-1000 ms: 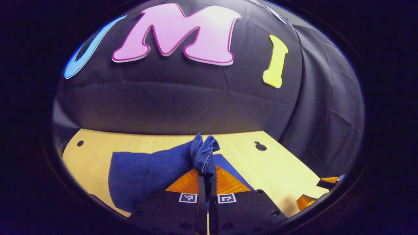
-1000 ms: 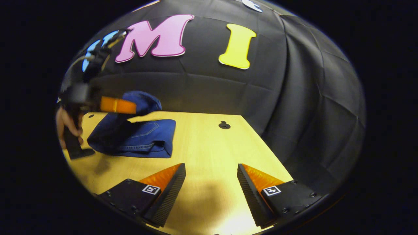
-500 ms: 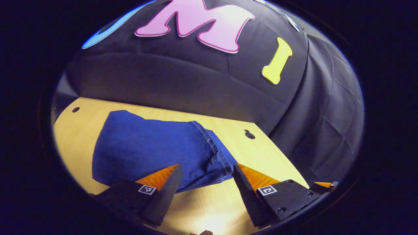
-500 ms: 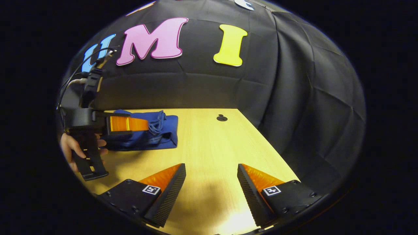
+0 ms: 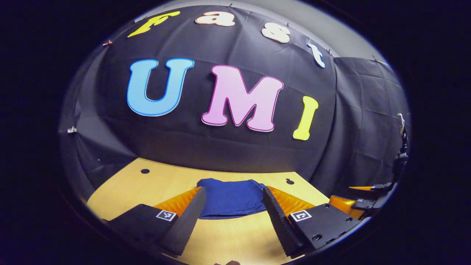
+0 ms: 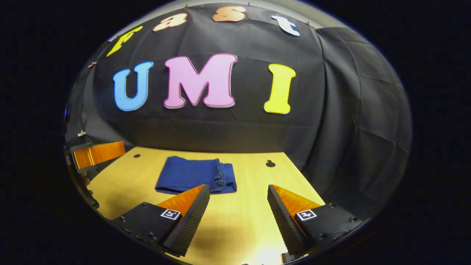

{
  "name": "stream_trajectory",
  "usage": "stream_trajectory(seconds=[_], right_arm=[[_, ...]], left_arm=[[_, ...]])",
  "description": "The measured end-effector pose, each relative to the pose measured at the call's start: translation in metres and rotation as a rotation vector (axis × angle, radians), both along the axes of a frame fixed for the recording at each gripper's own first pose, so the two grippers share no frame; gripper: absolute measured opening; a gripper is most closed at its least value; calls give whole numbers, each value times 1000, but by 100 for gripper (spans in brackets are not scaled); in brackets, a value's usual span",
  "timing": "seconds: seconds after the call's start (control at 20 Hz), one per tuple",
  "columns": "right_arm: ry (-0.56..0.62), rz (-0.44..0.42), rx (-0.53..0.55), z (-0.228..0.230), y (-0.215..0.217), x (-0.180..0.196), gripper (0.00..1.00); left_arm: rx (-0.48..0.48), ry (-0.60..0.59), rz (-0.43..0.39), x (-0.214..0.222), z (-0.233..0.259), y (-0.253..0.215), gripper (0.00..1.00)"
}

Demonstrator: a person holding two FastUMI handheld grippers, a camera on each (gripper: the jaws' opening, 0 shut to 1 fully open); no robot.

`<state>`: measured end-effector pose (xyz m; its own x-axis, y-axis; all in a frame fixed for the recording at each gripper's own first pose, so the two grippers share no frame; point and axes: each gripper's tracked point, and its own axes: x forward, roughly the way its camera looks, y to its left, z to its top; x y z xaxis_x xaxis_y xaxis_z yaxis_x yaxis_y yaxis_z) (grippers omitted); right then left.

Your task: Grasp the waist and the cuffs of the jeans and fold them to make the two legs overlap; first hold the waist and fold one-third of the jeans toward the cuffs, then hold the cuffs and fold the remaining one-third in the same direction to finish folding.

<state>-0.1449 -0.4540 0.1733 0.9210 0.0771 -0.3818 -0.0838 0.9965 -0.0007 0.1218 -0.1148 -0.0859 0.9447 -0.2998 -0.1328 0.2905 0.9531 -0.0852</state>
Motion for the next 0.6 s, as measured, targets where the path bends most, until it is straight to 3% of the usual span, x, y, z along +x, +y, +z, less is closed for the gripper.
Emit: stream_trajectory(seconds=[0.3,0.55,0.6], right_arm=[[-194,35,24,107,23,-45,96],[-251,17,51,127,26,-94,100],[-245,10,61,125,27,-104,97]], left_arm=[[-22,-98,88,-75,73,67,96],[-41,-170,179,-124,89,100,96],[-29,-173,190,-134,84,104,96]])
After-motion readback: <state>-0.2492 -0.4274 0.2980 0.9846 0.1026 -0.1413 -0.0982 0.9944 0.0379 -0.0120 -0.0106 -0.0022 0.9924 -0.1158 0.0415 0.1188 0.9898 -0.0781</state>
